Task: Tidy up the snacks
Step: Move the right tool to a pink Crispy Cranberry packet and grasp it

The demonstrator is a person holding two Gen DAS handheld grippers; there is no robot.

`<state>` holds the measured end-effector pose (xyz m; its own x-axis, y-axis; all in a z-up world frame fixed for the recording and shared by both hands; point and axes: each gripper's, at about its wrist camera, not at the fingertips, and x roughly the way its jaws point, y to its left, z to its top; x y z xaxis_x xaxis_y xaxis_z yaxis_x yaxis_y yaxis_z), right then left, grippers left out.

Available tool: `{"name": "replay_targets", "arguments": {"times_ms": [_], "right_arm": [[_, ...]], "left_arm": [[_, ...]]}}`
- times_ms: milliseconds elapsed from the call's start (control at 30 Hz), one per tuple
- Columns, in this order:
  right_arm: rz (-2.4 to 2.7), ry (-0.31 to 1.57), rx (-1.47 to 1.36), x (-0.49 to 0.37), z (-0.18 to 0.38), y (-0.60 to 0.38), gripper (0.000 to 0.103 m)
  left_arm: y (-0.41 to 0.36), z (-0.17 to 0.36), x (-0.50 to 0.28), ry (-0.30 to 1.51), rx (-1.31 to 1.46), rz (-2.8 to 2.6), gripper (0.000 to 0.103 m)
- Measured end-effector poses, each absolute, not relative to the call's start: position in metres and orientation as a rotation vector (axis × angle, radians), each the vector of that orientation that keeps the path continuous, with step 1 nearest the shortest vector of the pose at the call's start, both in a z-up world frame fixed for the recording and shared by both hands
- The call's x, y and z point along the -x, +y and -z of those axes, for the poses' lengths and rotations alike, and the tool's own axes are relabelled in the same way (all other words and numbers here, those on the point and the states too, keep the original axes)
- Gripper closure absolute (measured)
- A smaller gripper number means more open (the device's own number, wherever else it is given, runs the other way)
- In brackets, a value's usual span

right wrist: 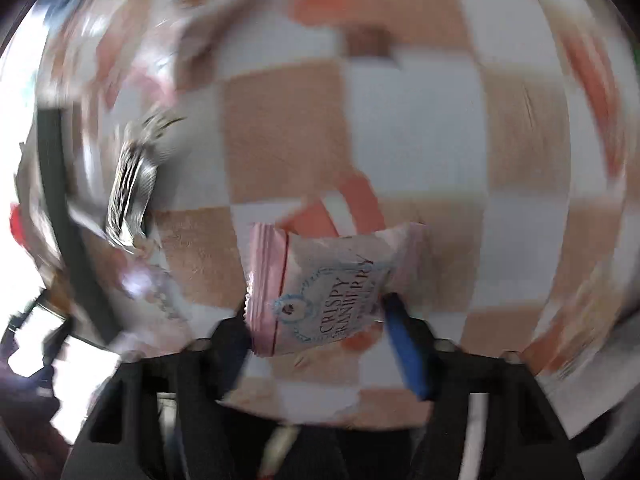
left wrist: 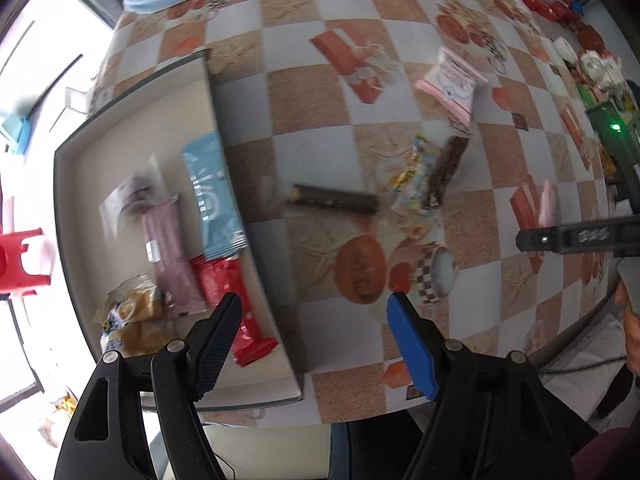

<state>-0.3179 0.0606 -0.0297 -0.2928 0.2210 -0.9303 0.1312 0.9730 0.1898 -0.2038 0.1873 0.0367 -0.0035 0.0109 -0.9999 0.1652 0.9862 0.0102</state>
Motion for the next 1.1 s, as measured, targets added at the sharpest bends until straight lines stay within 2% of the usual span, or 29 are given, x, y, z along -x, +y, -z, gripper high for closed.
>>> {"name": "replay_targets", "arguments": {"times_ms": [67, 133, 300, 433, 600, 667, 733, 767, 1100], "right_arm": [[-0.078, 1.849, -0.323, 0.324, 0.027, 0.042, 0.023], [-0.085, 1.819, -0.265, 0.327, 0.019, 0.031, 0.023], [-0.233, 1.701, 0.158, 0.331, 0.000, 0.040, 0.023], [-0.397, 1.644, 0.445, 0.345, 0.006, 0.069, 0.023], [-0.463, 1.611, 0.618, 0.362, 0.023, 0.088, 0.021], [-0.476, 1.601, 0.621, 0.366, 0.023, 0.091, 0.026], [-0.462, 1.585, 0.607, 0.368, 0.017, 0.087, 0.041], [-0.453, 1.585, 0.590, 0.368, 0.015, 0.083, 0.044], [-0.334, 1.677, 0.310, 0.368, 0.007, 0.011, 0.044]], "left_arm": [[0.179, -0.034, 0.201, 1.572, -0.156, 0.139, 0.025], [0.171, -0.033, 0.197, 1.570, -0.172, 0.159, 0.025], [0.156, -0.031, 0.190, 1.556, -0.219, 0.205, 0.025], [0.138, -0.031, 0.180, 1.546, -0.243, 0.238, 0.024], [0.119, -0.028, 0.168, 1.535, -0.287, 0.252, 0.024], [0.114, -0.025, 0.165, 1.537, -0.296, 0.257, 0.024], [0.106, -0.020, 0.161, 1.539, -0.311, 0.266, 0.024], [0.102, -0.018, 0.160, 1.538, -0.319, 0.268, 0.024], [0.041, 0.011, 0.129, 1.558, -0.378, 0.282, 0.023]]}}
